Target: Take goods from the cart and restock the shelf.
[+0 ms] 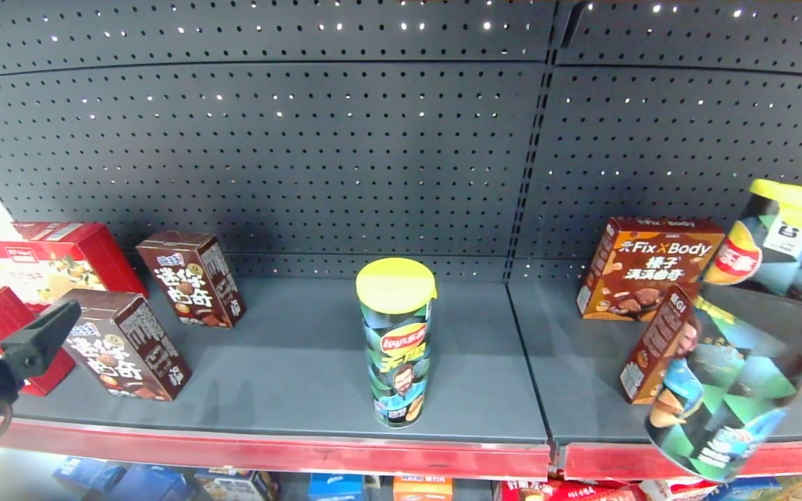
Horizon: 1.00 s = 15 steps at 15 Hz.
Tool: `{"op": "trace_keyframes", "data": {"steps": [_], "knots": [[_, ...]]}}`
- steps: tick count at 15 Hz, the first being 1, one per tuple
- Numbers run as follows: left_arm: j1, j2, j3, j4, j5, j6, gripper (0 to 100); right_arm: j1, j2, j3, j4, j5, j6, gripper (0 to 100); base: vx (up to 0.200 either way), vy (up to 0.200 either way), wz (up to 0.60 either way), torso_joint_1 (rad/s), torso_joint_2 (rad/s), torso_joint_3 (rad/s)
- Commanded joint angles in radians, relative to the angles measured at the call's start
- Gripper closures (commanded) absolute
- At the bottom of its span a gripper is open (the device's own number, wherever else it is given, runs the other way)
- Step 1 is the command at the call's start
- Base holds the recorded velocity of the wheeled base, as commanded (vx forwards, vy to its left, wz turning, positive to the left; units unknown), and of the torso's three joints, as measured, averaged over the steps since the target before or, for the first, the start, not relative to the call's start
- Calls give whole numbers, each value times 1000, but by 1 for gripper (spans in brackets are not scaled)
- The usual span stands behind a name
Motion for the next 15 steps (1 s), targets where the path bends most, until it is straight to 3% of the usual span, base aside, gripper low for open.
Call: {"op": "trace_keyframes", "data": {"steps": [1,5,8,10,13,15], "knots": [[0,11,-1,-1,0,0,0,38,145,-24,-58,14,-3,100,0,0,0,0,0,0],[-15,11,-1,-1,0,3,0,55,246,-28,-133,96,-35,100,0,0,0,0,0,0],[-15,11,-4,-2,0,28,0,49,373,-68,-263,100,-49,100,0,0,0,0,0,0],[-15,10,-2,-2,0,34,0,49,446,-123,-268,112,-55,100,0,0,0,0,0,0],[-15,4,-5,-4,-1,60,0,-16,541,-152,-323,243,-69,100,0,0,0,0,0,0],[-12,-6,-16,-4,0,60,0,-66,636,-185,-411,277,-104,100,0,0,0,0,0,0]]}}
